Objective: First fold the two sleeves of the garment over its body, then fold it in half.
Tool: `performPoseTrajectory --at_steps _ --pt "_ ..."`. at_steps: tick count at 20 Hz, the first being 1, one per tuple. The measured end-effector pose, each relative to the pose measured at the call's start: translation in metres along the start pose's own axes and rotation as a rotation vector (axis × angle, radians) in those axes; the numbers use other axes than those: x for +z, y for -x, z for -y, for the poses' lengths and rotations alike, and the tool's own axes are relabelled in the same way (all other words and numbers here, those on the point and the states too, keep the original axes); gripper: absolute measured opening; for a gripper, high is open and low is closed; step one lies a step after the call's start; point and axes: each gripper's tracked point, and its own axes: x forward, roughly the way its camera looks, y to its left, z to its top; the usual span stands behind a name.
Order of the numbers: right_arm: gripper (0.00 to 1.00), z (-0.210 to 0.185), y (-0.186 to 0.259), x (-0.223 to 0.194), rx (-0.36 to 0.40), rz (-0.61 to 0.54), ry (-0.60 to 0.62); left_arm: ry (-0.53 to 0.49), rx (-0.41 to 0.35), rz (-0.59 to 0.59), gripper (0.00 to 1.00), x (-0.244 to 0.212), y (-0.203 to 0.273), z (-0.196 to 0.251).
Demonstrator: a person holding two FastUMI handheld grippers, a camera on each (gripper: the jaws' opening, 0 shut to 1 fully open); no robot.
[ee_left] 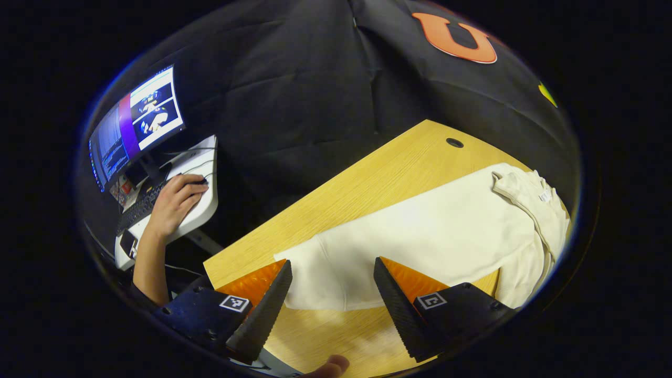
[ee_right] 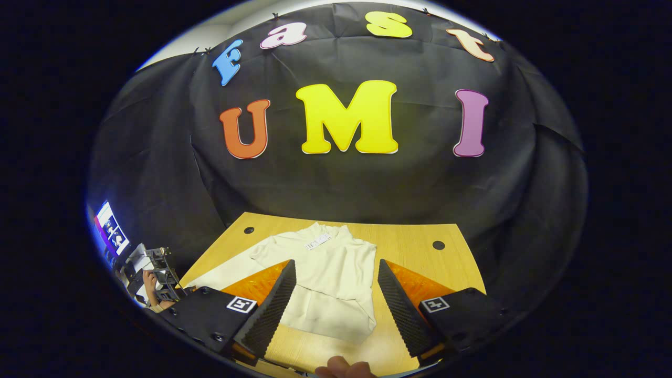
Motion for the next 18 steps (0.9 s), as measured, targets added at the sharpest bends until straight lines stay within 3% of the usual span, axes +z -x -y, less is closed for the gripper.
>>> performPoseTrajectory --at_steps 2,8,15,17,18 --pt "0.98 -0.003 0.006 0.001 -0.004 0.021 -0.007 0.056 0.053 -0.042 1.0 -0.008 -0.005 -0.015" --pt "0.98 -0.026 -0.005 -0.005 0.02 0.008 0.018 0.218 0.033 -0.178 1.0 -0.019 -0.021 -0.017" --pt "0.98 -0.043 -0.016 -0.019 0.058 -0.023 0.011 0.209 0.003 -0.316 0.97 -0.019 -0.027 -0.014" --pt "0.98 -0.041 -0.016 -0.02 0.061 -0.02 -0.003 0.178 -0.03 -0.352 0.93 -0.017 -0.026 -0.013" --pt "0.98 -0.038 -0.015 -0.021 0.06 -0.015 -0.011 0.177 -0.037 -0.369 0.85 -0.018 -0.026 -0.013"
